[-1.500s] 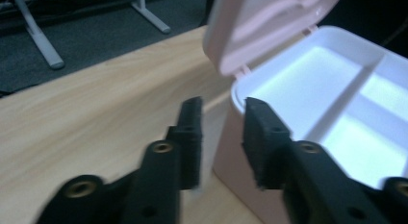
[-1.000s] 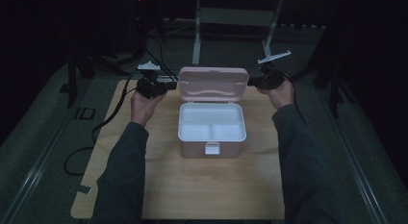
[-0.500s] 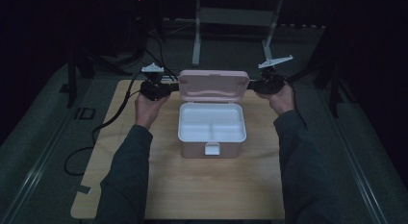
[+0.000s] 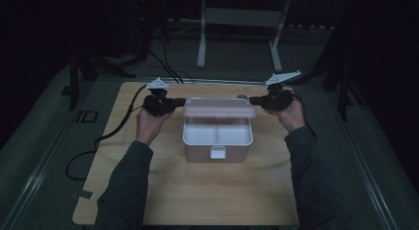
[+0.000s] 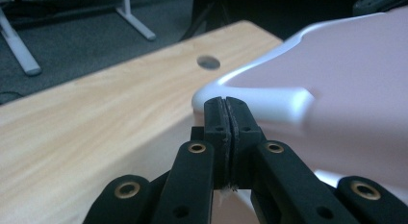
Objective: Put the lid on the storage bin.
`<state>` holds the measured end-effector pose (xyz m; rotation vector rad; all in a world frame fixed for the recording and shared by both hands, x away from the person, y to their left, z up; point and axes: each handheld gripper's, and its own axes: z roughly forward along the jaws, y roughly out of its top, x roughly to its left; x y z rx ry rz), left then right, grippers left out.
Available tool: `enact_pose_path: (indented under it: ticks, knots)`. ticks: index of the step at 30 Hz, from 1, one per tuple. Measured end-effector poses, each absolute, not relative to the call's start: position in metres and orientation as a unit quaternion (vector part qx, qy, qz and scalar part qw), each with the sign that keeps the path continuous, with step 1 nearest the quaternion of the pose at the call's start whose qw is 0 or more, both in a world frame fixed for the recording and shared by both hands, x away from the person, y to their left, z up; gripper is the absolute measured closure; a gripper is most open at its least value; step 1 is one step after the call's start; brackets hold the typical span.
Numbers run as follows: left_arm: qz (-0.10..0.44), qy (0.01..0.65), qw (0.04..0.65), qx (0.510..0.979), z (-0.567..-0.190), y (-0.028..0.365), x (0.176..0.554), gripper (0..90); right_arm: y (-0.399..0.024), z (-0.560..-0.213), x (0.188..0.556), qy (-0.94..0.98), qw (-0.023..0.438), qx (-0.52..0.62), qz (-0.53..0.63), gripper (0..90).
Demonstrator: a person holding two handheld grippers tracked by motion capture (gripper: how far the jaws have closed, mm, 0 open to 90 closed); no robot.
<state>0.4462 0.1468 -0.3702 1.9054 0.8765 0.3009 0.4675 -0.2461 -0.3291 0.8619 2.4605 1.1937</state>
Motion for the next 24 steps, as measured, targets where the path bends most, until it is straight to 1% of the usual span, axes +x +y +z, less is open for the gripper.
enact_pose_path:
  ticks: [2,5,9,13,19,22,24]
  knots:
    - [0.118,0.353,0.483,0.792,-0.377,0.146,0.443,86.8,-0.242,-0.336,0.464,0.86,0.134,0.291,0.398,89.9]
    - [0.119,0.356,0.484,0.791,-0.382,0.149,0.44,86.2,-0.239,-0.341,0.461,0.865,0.137,0.286,0.389,89.7]
    - [0.124,0.358,0.493,0.783,-0.379,0.157,0.435,85.3,-0.241,-0.339,0.456,0.868,0.141,0.282,0.384,89.1]
    - [0.135,0.36,0.495,0.78,-0.373,0.166,0.427,84.2,-0.247,-0.334,0.448,0.869,0.155,0.278,0.378,88.2]
    - [0.154,0.355,0.488,0.782,-0.37,0.174,0.407,81.8,-0.257,-0.337,0.433,0.875,0.168,0.275,0.361,87.2]
    - [0.169,0.351,0.475,0.789,-0.375,0.177,0.393,80.3,-0.262,-0.342,0.425,0.88,0.171,0.27,0.352,87.1]
    - [0.169,0.349,0.472,0.792,-0.38,0.179,0.385,78.9,-0.266,-0.347,0.419,0.882,0.169,0.271,0.346,86.6]
